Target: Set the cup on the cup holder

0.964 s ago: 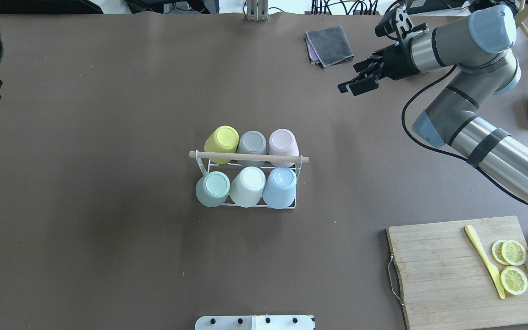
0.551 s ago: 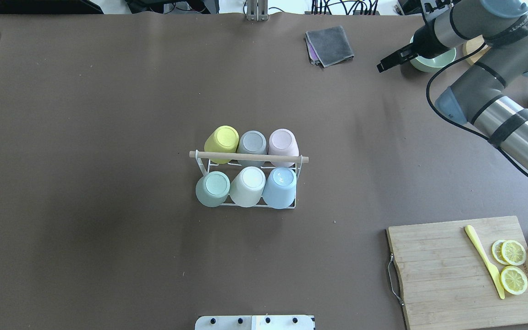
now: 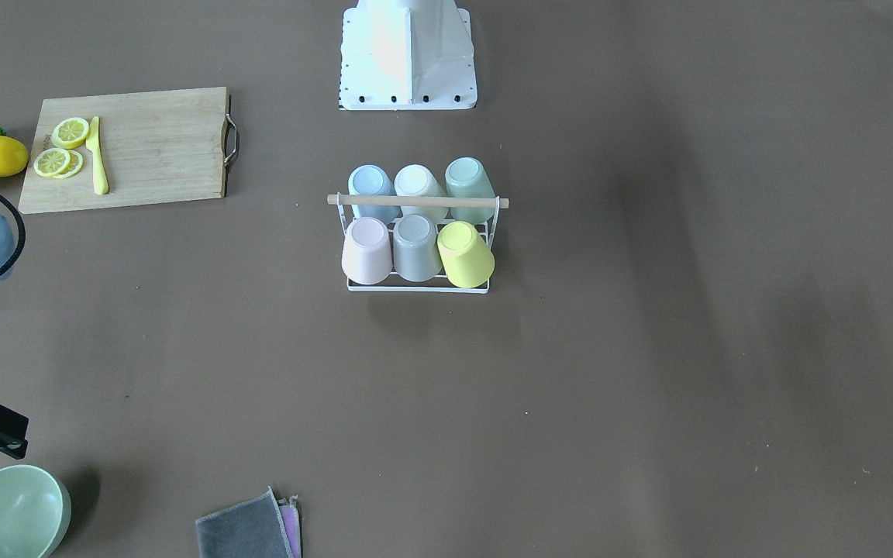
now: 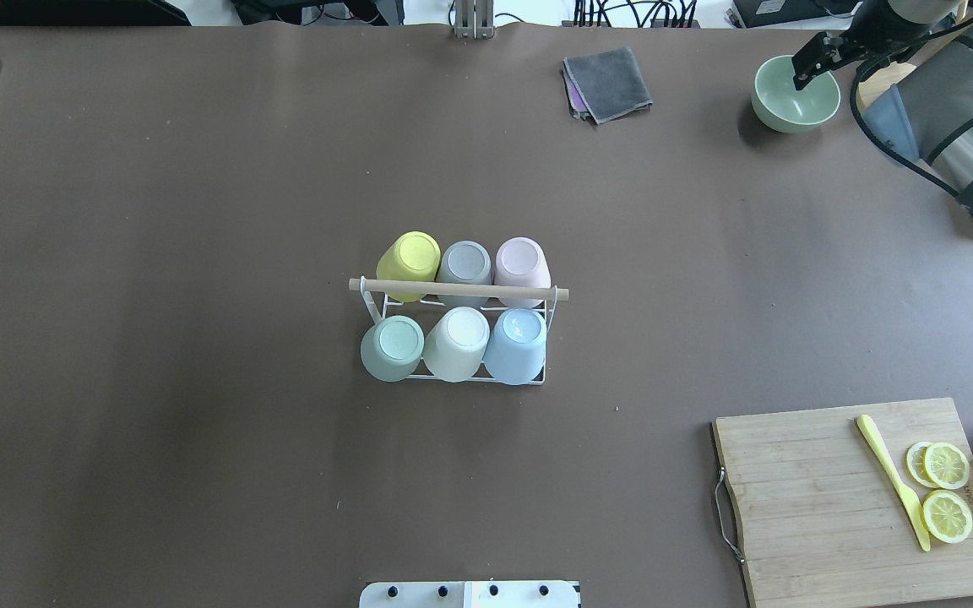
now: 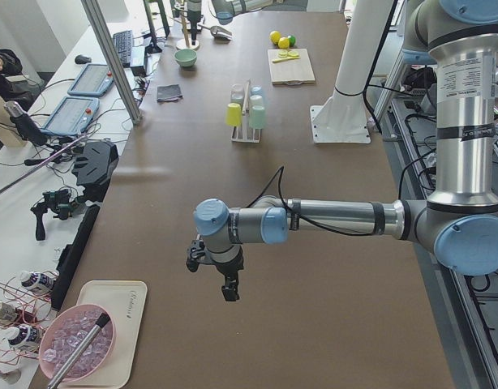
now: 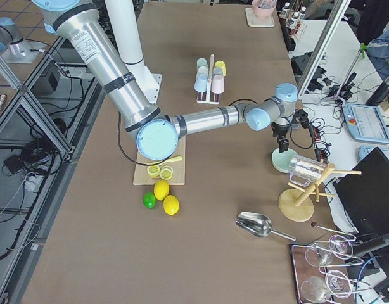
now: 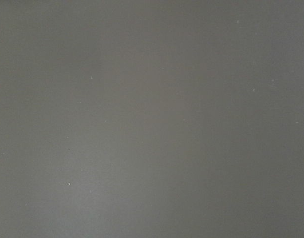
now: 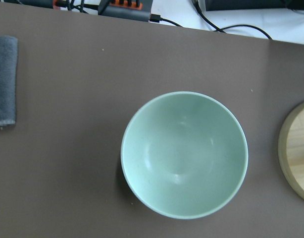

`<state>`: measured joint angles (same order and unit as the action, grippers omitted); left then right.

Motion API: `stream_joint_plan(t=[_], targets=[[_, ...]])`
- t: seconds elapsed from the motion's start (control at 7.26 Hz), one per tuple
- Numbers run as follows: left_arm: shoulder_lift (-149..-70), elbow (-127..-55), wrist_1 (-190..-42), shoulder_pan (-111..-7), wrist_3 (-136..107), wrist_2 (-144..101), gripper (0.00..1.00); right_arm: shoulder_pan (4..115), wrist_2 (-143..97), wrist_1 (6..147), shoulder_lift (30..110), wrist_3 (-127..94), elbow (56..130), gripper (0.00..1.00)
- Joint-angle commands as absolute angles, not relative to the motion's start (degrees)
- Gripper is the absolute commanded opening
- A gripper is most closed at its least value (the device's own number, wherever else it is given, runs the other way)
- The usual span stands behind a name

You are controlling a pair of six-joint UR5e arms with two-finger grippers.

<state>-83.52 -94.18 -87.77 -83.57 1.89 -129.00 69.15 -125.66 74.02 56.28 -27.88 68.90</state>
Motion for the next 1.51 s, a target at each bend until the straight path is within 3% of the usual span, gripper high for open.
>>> stream_joint_plan(t=[0.0,0.14,0.41,0.83,1.38], targets=[[-81.6,-93.5,-92.0,-87.2,2.2,-130.9,0.98,71.9,-129.7,87.8,60.4,-28.0,78.4,1.00],[-81.6,-93.4,-92.0,-91.5,2.4,-133.1,0.98,72.2,-129.6,95.3,62.1,-28.0,84.4,1.00],[-81.6,-97.0,-91.5,-92.1,2.5,-133.1,0.98,73.9,-130.2,105.4,62.3,-29.1,89.0,1.00],[-81.6,-99.9,-90.2,-92.2,2.0,-133.4,0.98,77.6,-130.6,105.3,71.5,-29.7,90.6,1.00],[-82.1,-99.9,-90.6,-92.1,2.0,-133.2,0.98,88.1,-131.0,93.6,87.1,-16.8,91.1,1.00]])
